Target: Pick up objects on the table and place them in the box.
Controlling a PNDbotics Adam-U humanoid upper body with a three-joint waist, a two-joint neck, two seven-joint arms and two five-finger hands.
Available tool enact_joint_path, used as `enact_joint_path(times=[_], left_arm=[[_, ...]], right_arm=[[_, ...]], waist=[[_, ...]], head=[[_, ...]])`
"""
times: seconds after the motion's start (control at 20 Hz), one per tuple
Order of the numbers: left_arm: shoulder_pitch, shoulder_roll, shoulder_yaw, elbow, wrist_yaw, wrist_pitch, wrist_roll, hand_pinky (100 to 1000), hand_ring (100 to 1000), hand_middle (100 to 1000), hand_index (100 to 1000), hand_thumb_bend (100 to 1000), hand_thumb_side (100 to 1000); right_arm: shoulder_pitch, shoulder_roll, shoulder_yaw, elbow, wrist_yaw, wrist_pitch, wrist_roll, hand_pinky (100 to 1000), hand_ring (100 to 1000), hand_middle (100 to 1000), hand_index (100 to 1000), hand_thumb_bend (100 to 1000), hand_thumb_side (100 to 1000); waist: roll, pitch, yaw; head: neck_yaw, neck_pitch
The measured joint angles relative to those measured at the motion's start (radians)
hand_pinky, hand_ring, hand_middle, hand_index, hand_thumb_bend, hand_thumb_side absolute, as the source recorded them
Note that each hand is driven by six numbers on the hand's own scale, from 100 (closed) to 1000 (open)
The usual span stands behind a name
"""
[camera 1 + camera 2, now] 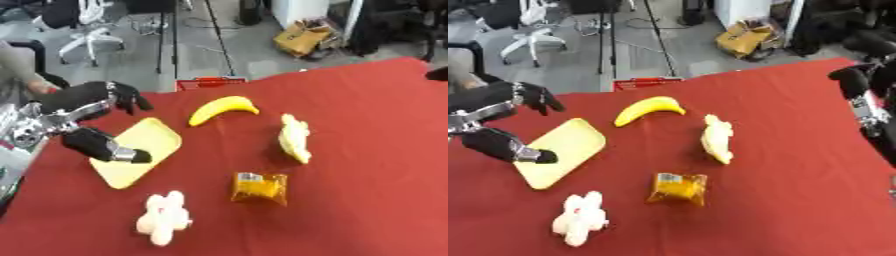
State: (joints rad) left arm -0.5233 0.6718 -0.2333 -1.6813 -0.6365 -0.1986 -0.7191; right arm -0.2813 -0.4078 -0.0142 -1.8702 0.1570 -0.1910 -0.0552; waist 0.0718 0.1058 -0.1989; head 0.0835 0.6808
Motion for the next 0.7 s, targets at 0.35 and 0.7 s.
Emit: enact_joint_path(times=[0.35,0.7], left_arm=[[-0.049,-0.014,-0.079,0.07,-0.105,-0.041,-0.12,714,696,712,832,937,626],[-0.053,-0.045,-0.134,0.147,-0.107,-0.04,-0.144,720,695,717,829,985,581]], right_arm=[[0.0,0.0,0.003,0.0,0.0,-0.002,0.002,750,668,846,950,455,805],[0.0,0.0,0.003,0.0,0.0,-0.002,0.002,750,668,846,950,456,806]], waist=[[0.0,0.0,-0.005],[0.0,0.0,-0.008]], head=[[-0.001,0.004],[-0.001,0.004]])
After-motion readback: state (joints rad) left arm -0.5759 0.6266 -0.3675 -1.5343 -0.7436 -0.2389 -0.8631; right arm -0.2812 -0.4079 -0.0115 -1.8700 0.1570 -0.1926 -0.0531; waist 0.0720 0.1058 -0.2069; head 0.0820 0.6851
